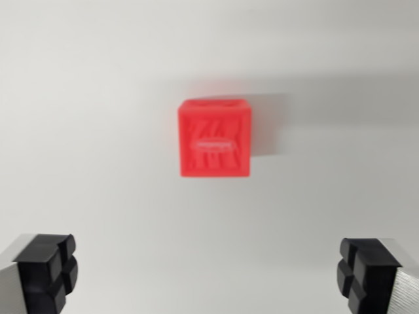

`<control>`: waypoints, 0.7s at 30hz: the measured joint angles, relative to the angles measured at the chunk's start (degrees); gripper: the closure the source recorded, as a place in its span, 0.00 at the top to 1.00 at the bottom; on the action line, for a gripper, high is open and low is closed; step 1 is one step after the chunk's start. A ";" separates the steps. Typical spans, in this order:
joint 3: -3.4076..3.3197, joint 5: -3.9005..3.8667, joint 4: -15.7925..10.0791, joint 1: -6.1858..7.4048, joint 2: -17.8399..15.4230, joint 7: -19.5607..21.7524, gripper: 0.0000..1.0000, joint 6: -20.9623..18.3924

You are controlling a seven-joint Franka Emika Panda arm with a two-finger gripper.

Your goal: Destack cube

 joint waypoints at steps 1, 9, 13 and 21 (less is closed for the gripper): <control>0.00 -0.06 0.09 0.00 -0.23 0.05 1.00 -0.31; -0.01 -0.81 1.52 0.00 -3.37 0.56 1.00 -4.87; -0.01 -1.10 2.46 0.00 -4.83 0.79 1.00 -7.22; -0.01 -1.49 4.14 0.00 -7.00 1.07 1.00 -11.00</control>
